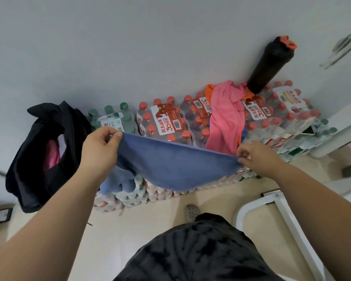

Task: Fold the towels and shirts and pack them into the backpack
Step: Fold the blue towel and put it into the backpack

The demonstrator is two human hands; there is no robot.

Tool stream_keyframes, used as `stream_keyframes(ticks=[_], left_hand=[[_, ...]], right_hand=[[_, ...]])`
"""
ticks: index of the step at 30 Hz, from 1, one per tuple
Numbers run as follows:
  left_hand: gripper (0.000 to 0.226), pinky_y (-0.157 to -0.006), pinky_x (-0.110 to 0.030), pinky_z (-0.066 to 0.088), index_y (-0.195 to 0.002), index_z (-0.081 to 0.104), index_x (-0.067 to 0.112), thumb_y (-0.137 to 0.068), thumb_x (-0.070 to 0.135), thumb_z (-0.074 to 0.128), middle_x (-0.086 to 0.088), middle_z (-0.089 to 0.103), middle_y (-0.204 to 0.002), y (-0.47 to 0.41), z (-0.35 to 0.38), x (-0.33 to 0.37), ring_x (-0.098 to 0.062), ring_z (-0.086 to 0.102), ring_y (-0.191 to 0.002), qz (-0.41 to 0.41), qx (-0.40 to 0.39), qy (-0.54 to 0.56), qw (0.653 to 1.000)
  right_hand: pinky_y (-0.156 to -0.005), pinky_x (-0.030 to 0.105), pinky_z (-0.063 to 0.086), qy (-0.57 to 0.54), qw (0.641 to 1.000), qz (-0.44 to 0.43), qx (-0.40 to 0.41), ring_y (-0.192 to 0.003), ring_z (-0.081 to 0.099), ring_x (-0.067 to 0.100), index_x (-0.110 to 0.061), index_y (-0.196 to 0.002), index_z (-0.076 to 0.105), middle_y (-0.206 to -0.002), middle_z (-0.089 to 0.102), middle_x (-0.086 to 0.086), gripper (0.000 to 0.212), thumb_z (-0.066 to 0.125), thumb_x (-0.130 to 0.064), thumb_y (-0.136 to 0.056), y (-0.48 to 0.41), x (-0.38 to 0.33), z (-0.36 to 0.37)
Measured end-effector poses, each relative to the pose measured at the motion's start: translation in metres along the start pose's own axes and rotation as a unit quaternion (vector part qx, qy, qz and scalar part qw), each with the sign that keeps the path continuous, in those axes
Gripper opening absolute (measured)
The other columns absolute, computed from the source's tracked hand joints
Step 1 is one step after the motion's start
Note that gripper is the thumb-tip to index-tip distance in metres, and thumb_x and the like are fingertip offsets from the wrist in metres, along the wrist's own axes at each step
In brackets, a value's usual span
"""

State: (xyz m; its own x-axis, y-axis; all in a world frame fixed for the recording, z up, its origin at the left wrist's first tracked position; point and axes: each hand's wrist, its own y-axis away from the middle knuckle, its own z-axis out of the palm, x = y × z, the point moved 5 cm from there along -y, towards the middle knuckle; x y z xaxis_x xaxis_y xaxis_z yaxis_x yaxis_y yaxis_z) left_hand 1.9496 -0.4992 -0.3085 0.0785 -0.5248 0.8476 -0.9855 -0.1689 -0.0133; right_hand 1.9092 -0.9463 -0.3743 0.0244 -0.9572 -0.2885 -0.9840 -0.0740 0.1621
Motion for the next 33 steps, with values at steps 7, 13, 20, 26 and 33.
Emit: stream_keyframes(ticks=[7, 13, 20, 26, 33], left_hand=[[0.018, -0.068, -0.033, 0.038, -0.084, 0.062, 0.018, -0.099, 0.024, 0.055, -0.002, 0.063, -0.078, -0.014, 0.027, -0.004, -0.025, 0.056, -0.077, -0.028, 0.04, -0.054, 0.997], [0.022, -0.068, -0.042, 0.043, -0.082, 0.058, 0.011, -0.1, 0.023, 0.055, -0.012, 0.061, -0.078, -0.011, 0.059, -0.02, -0.034, 0.055, -0.079, -0.084, 0.003, -0.05, 0.995], [0.023, -0.063, -0.032, 0.038, -0.073, 0.064, 0.014, -0.095, 0.02, 0.062, -0.001, 0.061, -0.067, -0.09, 0.064, 0.036, -0.019, 0.05, -0.066, -0.06, -0.019, -0.076, 0.995], [0.017, -0.079, -0.041, 0.047, -0.105, 0.066, 0.018, -0.097, 0.03, 0.057, -0.016, 0.069, -0.101, -0.186, 0.087, 0.039, -0.04, 0.061, -0.097, -0.039, 0.035, -0.28, 0.959], [0.052, -0.102, -0.062, 0.04, -0.141, 0.05, 0.016, -0.095, 0.039, 0.052, -0.017, 0.049, -0.143, -0.133, 0.178, 0.024, -0.046, 0.046, -0.125, 0.022, 0.004, -0.386, 0.922]], right_hand=[[-0.065, 0.033, 0.042, -0.141, 0.986, 0.071, 0.051, -0.071, 0.056, 0.015, -0.024, -0.077, 0.064, -0.077, 0.065, 0.0, 0.02, 0.063, -0.017, -0.096, -0.013, 0.018, -0.023], [-0.07, 0.036, 0.048, -0.378, 0.92, 0.084, 0.068, -0.075, 0.06, 0.014, -0.017, -0.085, 0.072, -0.083, 0.07, 0.006, 0.018, 0.06, -0.018, -0.099, -0.03, 0.024, -0.083], [-0.073, 0.029, 0.05, -0.243, 0.968, 0.05, -0.033, -0.079, 0.067, 0.011, -0.022, -0.083, 0.078, -0.081, 0.075, -0.005, 0.011, 0.072, -0.027, -0.091, -0.128, 0.043, -0.165], [-0.084, 0.033, 0.049, -0.096, 0.99, 0.062, 0.088, -0.1, 0.065, 0.029, -0.014, -0.104, 0.074, -0.107, 0.072, 0.009, 0.017, 0.063, -0.023, -0.094, -0.257, 0.044, -0.155], [-0.117, 0.054, 0.027, 0.038, 0.996, -0.032, 0.073, -0.143, 0.031, 0.04, -0.022, -0.15, 0.038, -0.155, 0.035, 0.017, 0.067, 0.052, -0.055, -0.093, -0.224, 0.009, -0.047]])
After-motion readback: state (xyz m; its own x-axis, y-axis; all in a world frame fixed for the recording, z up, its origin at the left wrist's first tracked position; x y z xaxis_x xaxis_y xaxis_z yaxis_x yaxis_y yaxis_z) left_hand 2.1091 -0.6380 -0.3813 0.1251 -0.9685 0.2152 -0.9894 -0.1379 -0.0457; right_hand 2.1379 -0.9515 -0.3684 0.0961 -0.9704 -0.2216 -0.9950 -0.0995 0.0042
